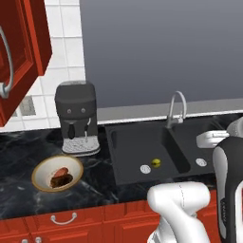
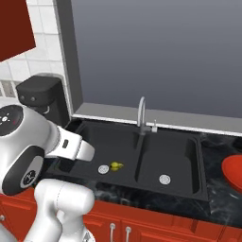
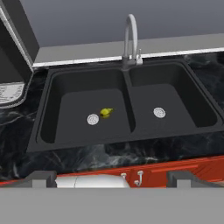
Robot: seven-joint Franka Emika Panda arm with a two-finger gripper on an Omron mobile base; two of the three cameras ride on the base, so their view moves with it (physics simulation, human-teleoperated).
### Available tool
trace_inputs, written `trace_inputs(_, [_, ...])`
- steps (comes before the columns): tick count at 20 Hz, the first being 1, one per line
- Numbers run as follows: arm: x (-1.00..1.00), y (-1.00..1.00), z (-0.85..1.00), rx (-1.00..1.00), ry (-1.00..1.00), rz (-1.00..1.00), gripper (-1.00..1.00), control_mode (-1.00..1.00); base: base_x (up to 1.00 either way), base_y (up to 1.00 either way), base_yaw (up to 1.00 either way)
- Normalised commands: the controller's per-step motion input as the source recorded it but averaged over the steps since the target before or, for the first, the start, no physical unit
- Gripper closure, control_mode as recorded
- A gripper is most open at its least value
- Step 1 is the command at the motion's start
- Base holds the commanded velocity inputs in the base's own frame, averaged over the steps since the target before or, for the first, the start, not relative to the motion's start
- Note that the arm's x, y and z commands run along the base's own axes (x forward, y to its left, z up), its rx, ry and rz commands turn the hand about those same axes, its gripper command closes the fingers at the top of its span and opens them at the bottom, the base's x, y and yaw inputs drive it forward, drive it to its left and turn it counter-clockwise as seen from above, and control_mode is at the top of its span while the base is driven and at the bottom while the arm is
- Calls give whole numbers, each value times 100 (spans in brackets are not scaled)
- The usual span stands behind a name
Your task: Pick the sweet potatos from the cabinet and place them in one bowl. Pick the pear from the sink and place it in the other bowl.
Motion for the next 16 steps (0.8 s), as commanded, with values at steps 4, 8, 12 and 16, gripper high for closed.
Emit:
trace_inputs(4, [0, 0, 0, 0, 0, 0, -100, 100, 2, 0, 0])
trace_inputs(8, [0, 0, 0, 0, 0, 0, -100, 100, 0, 0, 0])
trace_inputs(12, [16, 4, -5, 0, 0, -1, -100, -100, 3, 1, -3])
trace_inputs(16, [57, 9, -19, 0, 0, -7, -100, -100, 0, 0, 0])
